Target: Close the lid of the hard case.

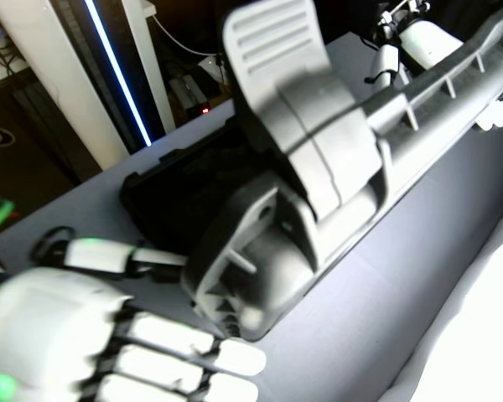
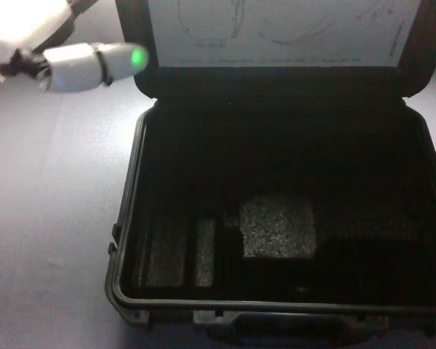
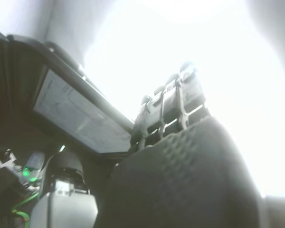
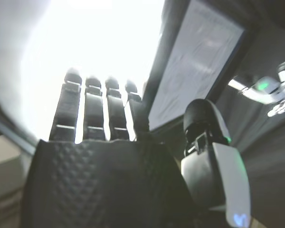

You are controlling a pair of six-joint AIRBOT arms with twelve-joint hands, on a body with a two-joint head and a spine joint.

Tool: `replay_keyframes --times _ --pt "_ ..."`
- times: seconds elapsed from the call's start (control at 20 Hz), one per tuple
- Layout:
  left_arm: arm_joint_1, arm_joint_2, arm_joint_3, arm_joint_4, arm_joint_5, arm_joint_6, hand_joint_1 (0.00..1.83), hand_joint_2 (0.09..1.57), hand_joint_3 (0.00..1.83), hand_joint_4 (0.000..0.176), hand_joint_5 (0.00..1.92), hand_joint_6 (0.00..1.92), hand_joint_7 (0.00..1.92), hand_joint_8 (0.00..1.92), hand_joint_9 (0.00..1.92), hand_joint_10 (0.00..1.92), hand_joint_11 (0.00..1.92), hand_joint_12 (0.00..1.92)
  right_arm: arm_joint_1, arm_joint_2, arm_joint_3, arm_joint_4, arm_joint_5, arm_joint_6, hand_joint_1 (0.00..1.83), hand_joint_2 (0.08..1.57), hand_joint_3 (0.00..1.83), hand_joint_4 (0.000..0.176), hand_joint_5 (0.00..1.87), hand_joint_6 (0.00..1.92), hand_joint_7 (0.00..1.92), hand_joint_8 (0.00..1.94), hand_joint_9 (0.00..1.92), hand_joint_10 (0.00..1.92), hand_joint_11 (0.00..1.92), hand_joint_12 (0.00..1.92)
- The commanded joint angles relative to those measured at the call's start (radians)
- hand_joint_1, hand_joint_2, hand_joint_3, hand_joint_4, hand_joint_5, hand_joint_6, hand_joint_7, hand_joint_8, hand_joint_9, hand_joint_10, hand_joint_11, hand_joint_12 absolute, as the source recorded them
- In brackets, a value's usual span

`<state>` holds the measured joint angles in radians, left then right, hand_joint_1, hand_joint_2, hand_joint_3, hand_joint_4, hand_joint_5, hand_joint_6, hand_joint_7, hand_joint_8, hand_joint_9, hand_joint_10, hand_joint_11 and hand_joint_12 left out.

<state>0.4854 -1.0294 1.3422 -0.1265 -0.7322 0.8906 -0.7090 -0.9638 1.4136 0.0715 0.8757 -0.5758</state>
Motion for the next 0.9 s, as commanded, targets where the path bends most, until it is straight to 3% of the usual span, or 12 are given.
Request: replay_keyframes --times 0.0,0.2,0.25,0.35,0.45,0.5,0.6,0.7,0.85 --pt "-0.010 0.003 0.002 0.006 -0.097 -0.001 0.00 1.16 0.01 0.000 0.01 0.00 0.00 0.00 0.00 0.00 0.03 0.02 0.016 0.011 0.008 0.023 0.120 0.005 0.01 1.32 0.01 0.003 0.14 0.01 0.13 0.01 0.07 0.01 0.06 0.03" --pt "0.018 0.023 -0.040 0.033 -0.131 -0.001 0.00 1.16 0.01 0.000 0.00 0.00 0.00 0.00 0.00 0.00 0.01 0.01 0.017 0.028 -0.023 -0.007 0.147 0.005 0.00 1.32 0.01 0.018 0.14 0.00 0.12 0.00 0.06 0.00 0.05 0.02" --pt "0.030 0.036 -0.056 0.038 -0.145 -0.001 0.00 1.16 0.01 0.000 0.00 0.00 0.00 0.00 0.00 0.00 0.00 0.00 0.017 0.032 -0.036 -0.018 0.159 0.005 0.00 1.33 0.01 0.000 0.13 0.00 0.12 0.00 0.06 0.00 0.06 0.03" --pt "0.056 0.062 -0.086 0.043 -0.178 -0.001 0.00 1.16 0.01 0.000 0.00 0.00 0.00 0.00 0.00 0.00 0.00 0.00 0.008 0.039 -0.066 -0.028 0.198 0.005 0.00 1.31 0.00 0.000 0.13 0.00 0.12 0.00 0.06 0.00 0.05 0.02" --pt "0.082 0.082 -0.113 0.043 -0.212 -0.003 0.00 1.17 0.01 0.000 0.00 0.00 0.00 0.00 0.00 0.00 0.00 0.00 -0.021 0.052 -0.101 -0.028 0.247 0.005 0.01 1.29 0.00 0.007 0.15 0.00 0.12 0.00 0.06 0.00 0.05 0.02" --pt "0.103 0.092 -0.129 0.043 -0.232 -0.009 0.00 1.18 0.01 0.000 0.00 0.00 0.00 0.00 0.00 0.00 0.00 0.00 -0.044 0.060 -0.123 -0.027 0.282 0.006 0.01 1.26 0.00 0.029 0.15 0.00 0.10 0.00 0.05 0.00 0.06 0.03" --pt "0.129 0.104 -0.148 0.043 -0.260 -0.016 0.00 1.20 0.02 0.000 0.00 0.00 0.00 0.00 0.00 0.00 0.00 0.00 -0.077 0.068 -0.154 -0.026 0.328 0.006 0.00 1.24 0.00 0.000 0.17 0.01 0.12 0.01 0.08 0.01 0.08 0.04" --pt "0.152 0.115 -0.164 0.044 -0.284 -0.030 0.00 1.20 0.02 0.000 0.00 0.00 0.00 0.00 0.01 0.00 0.01 0.01 -0.117 0.076 -0.181 -0.019 0.376 0.006 0.00 1.22 0.00 0.012 0.17 0.01 0.12 0.00 0.08 0.00 0.10 0.06" --pt "0.193 0.134 -0.191 0.044 -0.324 -0.044 0.00 1.21 0.02 0.000 0.01 0.00 0.00 0.00 0.02 0.01 0.00 0.00 -0.181 0.087 -0.211 0.003 0.428 0.009 0.00 1.25 0.00 0.000 0.17 0.00 0.13 0.01 0.10 0.01 0.10 0.06"
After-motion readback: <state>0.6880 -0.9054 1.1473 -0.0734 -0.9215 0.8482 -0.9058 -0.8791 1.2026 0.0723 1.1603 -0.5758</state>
